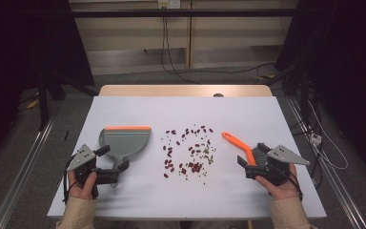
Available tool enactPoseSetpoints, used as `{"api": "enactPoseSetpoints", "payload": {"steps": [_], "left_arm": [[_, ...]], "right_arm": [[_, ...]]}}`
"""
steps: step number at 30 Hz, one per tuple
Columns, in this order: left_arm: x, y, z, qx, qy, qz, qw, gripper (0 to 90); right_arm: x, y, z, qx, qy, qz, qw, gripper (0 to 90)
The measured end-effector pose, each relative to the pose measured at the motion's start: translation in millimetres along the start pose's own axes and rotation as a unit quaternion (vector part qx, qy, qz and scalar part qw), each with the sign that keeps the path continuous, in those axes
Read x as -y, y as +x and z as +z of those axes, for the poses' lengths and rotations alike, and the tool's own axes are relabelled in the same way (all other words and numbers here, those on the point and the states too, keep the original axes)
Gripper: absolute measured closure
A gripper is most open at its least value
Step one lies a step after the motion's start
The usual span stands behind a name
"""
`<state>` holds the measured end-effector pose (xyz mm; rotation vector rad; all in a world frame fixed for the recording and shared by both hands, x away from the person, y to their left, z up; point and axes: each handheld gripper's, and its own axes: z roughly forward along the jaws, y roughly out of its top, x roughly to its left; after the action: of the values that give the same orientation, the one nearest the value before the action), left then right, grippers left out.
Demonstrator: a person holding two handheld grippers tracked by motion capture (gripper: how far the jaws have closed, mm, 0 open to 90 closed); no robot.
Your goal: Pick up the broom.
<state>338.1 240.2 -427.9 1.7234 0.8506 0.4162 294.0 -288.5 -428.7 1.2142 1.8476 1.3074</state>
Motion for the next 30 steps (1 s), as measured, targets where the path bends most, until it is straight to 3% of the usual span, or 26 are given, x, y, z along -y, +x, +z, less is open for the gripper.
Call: {"api": "enactPoseSetpoints", "payload": {"steps": [10, 12, 15, 21, 30], "left_arm": [[0.2, 1.1, 0.8, 0.0, 0.0, -0.001, 1.0, 2.5], [0.3, 1.3, 0.6, -0.001, 0.0, -0.003, 1.0, 2.5], [0.5, 1.4, 0.9, 0.0, -0.001, -0.003, 1.0, 2.5], [0.7, 1.4, 1.2, 0.002, 0.0, -0.004, 1.0, 2.5], [1.2, 1.7, 1.7, 0.001, 0.002, -0.006, 1.0, 2.5]], "right_arm": [[-17.5, -19.3, 21.5, 0.001, 0.046, 0.0, 0.9989, 13.6], [-19.7, -22.2, 26.4, -0.003, 0.057, -0.004, 0.9984, 20.8], [-21.6, -25.1, 34.7, -0.007, 0.081, -0.01, 0.9967, 23.7], [-24.6, -31.2, 49.1, -0.009, 0.126, -0.033, 0.9914, 32.5], [-29.0, -46.3, 65.6, -0.022, 0.184, -0.037, 0.982, 44.9]]}}
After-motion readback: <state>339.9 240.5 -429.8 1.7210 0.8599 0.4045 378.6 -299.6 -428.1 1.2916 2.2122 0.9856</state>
